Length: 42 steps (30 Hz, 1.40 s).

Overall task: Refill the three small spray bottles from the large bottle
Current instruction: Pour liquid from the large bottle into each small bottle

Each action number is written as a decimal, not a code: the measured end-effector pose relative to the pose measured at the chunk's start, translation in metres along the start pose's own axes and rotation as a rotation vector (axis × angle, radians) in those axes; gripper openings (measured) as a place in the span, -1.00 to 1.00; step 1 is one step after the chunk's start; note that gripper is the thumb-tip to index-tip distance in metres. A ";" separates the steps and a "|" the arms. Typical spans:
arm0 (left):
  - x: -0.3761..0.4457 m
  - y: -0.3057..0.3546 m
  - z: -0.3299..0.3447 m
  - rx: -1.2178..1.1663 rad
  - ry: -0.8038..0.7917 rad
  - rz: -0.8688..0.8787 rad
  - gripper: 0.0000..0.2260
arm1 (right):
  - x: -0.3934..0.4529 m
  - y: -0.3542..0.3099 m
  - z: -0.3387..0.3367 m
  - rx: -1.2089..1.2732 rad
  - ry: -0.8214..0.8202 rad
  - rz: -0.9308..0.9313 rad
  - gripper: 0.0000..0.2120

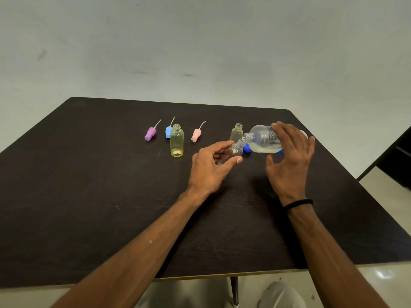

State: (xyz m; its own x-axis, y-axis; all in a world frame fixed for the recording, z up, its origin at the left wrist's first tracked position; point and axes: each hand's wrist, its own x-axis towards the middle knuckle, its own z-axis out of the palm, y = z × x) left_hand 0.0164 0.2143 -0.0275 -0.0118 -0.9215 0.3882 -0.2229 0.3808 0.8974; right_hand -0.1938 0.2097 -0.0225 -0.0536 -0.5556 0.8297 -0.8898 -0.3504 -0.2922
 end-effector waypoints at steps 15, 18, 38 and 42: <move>0.000 0.000 -0.001 0.006 -0.006 -0.001 -0.51 | 0.000 -0.002 0.000 -0.005 0.010 -0.013 -0.20; 0.000 0.000 -0.001 0.007 -0.003 0.003 -0.51 | 0.000 -0.002 0.000 -0.008 0.006 -0.013 -0.21; 0.000 0.001 -0.001 -0.008 0.001 -0.001 -0.53 | 0.001 -0.003 -0.001 -0.016 0.016 -0.023 -0.19; -0.001 0.000 -0.001 0.006 -0.002 0.010 -0.53 | 0.001 -0.003 -0.001 -0.017 0.012 -0.022 -0.19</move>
State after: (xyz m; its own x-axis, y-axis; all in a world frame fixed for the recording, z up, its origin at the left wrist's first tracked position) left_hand 0.0171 0.2152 -0.0275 -0.0156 -0.9176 0.3971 -0.2282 0.3899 0.8921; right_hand -0.1915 0.2106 -0.0206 -0.0391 -0.5385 0.8417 -0.8986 -0.3496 -0.2653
